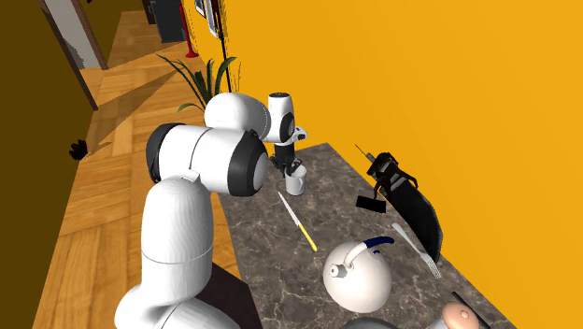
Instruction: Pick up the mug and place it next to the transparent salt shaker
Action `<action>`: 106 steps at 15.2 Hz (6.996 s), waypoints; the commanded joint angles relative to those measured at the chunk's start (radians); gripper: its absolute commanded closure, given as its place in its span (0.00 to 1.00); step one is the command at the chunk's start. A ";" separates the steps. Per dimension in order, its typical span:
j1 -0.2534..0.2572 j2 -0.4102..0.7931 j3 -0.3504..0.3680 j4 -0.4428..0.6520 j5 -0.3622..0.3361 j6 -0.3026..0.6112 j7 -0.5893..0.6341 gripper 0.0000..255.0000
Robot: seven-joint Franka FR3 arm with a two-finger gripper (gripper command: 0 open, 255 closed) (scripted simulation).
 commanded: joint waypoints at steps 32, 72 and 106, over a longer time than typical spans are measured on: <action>0.000 -0.098 0.010 0.242 0.027 -0.338 -0.034 1.00; -0.226 -0.380 -0.151 0.161 0.070 -0.511 -0.437 1.00; -0.582 -0.206 -0.487 0.296 0.157 -0.449 -1.128 1.00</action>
